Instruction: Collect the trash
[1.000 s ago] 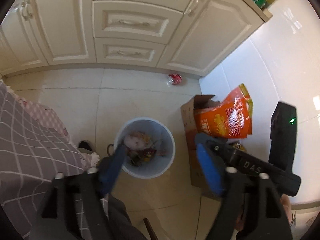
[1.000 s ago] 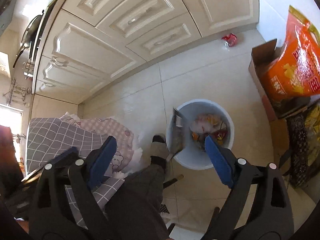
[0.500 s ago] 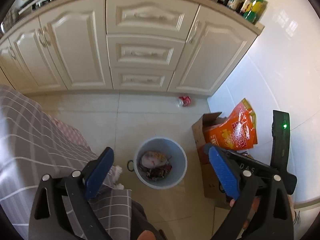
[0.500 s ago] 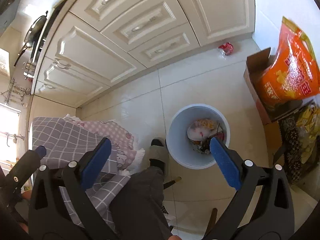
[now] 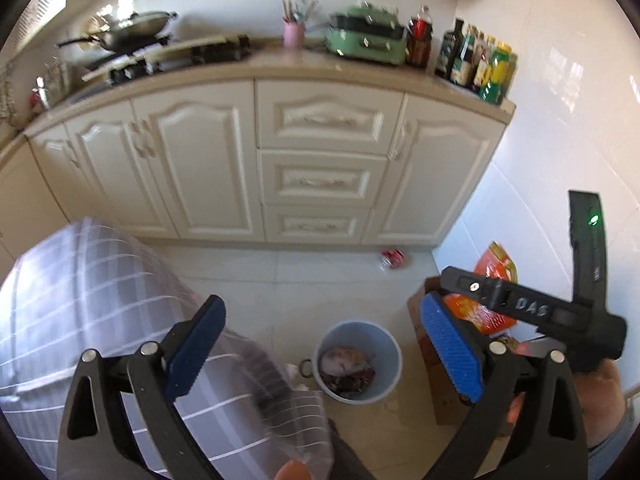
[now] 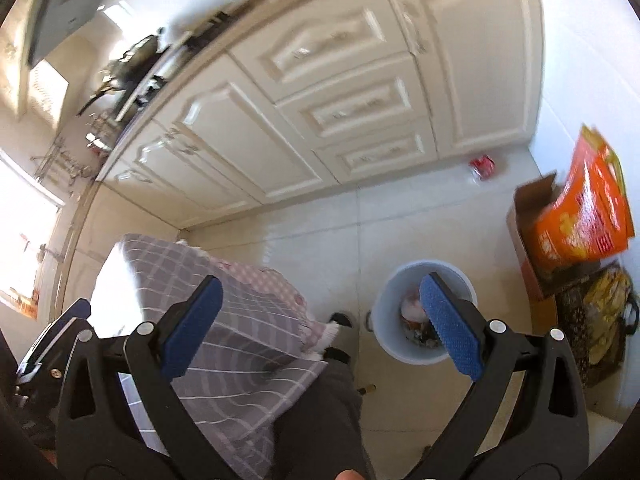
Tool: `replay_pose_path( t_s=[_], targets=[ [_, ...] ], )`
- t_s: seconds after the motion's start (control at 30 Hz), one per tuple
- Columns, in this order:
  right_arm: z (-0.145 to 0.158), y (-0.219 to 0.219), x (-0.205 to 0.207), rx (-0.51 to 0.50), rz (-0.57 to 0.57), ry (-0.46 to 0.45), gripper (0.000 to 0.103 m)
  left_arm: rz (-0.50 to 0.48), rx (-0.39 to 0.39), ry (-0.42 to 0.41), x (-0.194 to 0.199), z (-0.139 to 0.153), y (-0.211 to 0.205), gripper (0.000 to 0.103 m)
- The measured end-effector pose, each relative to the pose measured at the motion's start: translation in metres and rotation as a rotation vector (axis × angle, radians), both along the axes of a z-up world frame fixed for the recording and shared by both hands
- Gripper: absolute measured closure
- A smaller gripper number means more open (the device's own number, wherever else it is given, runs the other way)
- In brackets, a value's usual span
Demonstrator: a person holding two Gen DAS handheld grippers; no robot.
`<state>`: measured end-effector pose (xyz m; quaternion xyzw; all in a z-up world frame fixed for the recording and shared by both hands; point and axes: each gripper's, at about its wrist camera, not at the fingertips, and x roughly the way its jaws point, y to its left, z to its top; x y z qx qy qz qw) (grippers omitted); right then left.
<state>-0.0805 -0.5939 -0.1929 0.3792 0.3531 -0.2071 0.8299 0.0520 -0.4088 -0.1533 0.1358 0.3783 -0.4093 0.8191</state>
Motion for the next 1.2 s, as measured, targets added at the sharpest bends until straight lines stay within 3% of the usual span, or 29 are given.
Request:
replay_pose_path(
  t_s=[0.37, 0.67, 0.97, 1.2],
  targets=[
    [0.098, 0.098, 0.049, -0.141, 0.191, -0.134, 0.006, 0.166, -0.035, -0.145, 0.014, 0.056, 0.112, 0.007],
    [0.161, 0.201, 0.09, -0.252, 0.378, -0.231, 0.006, 0.393, -0.066, -0.253, 0.02, 0.102, 0.222, 0.007],
    [0.195, 0.283, 0.111, -0.344, 0.498, -0.295, 0.006, 0.616, -0.069, -0.354, 0.013, 0.143, 0.321, 0.006],
    [0.217, 0.331, 0.109, -0.466, 0.537, -0.336, 0.006, 0.736, -0.092, -0.4, -0.003, 0.168, 0.372, 0.005]
  ],
)
